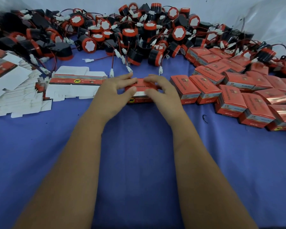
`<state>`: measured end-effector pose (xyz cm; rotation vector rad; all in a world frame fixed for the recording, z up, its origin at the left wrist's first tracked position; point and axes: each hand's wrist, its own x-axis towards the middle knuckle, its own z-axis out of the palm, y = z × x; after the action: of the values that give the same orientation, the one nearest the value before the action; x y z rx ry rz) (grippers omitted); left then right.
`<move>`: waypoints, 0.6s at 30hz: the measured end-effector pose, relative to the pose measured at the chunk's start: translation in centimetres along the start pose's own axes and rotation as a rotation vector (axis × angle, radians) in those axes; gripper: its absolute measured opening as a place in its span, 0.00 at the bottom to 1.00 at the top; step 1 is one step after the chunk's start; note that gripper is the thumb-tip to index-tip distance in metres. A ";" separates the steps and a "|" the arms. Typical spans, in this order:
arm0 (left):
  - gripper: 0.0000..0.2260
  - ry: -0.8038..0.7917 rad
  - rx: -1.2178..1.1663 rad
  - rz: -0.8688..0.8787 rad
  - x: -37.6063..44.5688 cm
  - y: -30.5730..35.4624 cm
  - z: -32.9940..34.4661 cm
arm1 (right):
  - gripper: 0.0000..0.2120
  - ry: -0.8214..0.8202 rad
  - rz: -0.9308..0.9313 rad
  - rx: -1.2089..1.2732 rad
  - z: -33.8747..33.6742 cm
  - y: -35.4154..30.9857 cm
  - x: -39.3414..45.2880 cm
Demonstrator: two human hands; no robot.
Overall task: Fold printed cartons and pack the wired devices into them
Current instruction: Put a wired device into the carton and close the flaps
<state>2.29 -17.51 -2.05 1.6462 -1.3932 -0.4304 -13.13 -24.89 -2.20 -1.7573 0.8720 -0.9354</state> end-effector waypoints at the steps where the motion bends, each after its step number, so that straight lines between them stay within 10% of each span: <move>1: 0.16 0.025 0.050 0.032 0.0 0.0 0.2 | 0.16 -0.068 -0.044 -0.093 -0.2 0.2 0.0; 9: 0.19 -0.041 -0.069 -0.005 0.0 -0.9 -0.2 | 0.20 -0.229 0.011 -0.016 -1.8 0.3 0.2; 18: 0.16 0.030 -0.102 0.017 0.3 -0.7 0.4 | 0.14 0.021 -0.039 -0.033 -0.4 0.5 0.3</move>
<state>2.51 -17.99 -2.79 1.5516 -1.3402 -0.4578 -13.41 -25.48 -2.44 -1.8016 0.8734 -0.9716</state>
